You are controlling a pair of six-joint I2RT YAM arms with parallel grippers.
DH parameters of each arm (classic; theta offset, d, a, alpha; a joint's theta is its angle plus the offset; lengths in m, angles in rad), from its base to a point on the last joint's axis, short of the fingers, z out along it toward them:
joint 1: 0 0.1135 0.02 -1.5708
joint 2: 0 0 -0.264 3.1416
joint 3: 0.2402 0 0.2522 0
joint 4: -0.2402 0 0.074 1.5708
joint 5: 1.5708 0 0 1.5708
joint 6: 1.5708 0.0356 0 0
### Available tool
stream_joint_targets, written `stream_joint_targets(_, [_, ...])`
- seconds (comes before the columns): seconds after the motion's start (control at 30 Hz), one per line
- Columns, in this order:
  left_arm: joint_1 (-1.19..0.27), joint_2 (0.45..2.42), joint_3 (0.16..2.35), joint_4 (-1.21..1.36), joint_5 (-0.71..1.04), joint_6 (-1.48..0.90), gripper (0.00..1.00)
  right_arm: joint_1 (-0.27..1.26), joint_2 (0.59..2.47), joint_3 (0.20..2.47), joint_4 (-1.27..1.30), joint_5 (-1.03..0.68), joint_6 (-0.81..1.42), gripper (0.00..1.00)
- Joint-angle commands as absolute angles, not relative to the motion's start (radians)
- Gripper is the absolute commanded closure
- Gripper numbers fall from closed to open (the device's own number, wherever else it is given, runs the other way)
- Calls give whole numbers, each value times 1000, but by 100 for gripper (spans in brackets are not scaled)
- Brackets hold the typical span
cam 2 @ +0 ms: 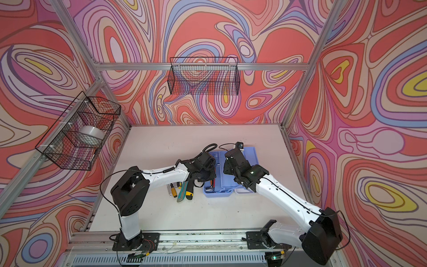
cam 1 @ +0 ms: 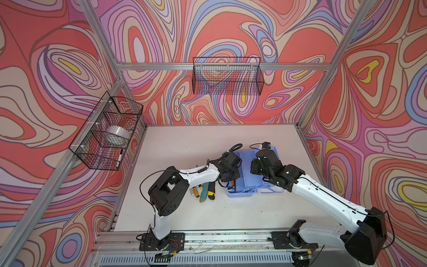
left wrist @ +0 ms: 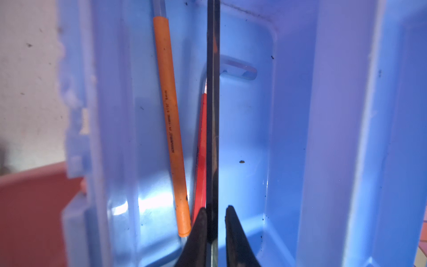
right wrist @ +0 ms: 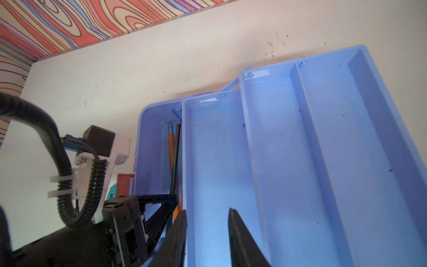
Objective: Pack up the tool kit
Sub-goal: 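Carry the black hex key into the box tray while right gripper moves aside, then open the left gripper and withdraw while right gripper reaches to yellow-black knife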
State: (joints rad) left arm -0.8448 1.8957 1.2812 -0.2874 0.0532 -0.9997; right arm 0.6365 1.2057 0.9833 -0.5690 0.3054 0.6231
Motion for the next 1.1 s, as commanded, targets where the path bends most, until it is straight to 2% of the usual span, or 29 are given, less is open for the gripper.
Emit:
stream_joint_targets(0.0, [-848, 1916, 1312, -242, 61, -1015, 76, 633, 1195, 970, -561, 294, 631, 68])
stream_joint_targets(0.2, [-848, 1908, 1321, -249, 51, -1005, 73, 632, 1187, 972, -559, 287, 631, 68])
stream_joint_targets(0.4, [-848, 1906, 1357, -297, 28, -982, 67, 632, 1190, 988, -568, 289, 621, 68])
stream_joint_targets(0.77, [-848, 1901, 1356, -298, 17, -974, 66, 632, 1179, 995, -564, 268, 604, 69])
stream_joint_targets(0.93, [-848, 1789, 1328, -319, -69, -894, 51, 634, 1179, 1002, -554, 204, 585, 69])
stream_joint_targets(1.07, [-849, 1650, 1277, -352, -179, -824, 47, 642, 1187, 1015, -551, 189, 579, 68])
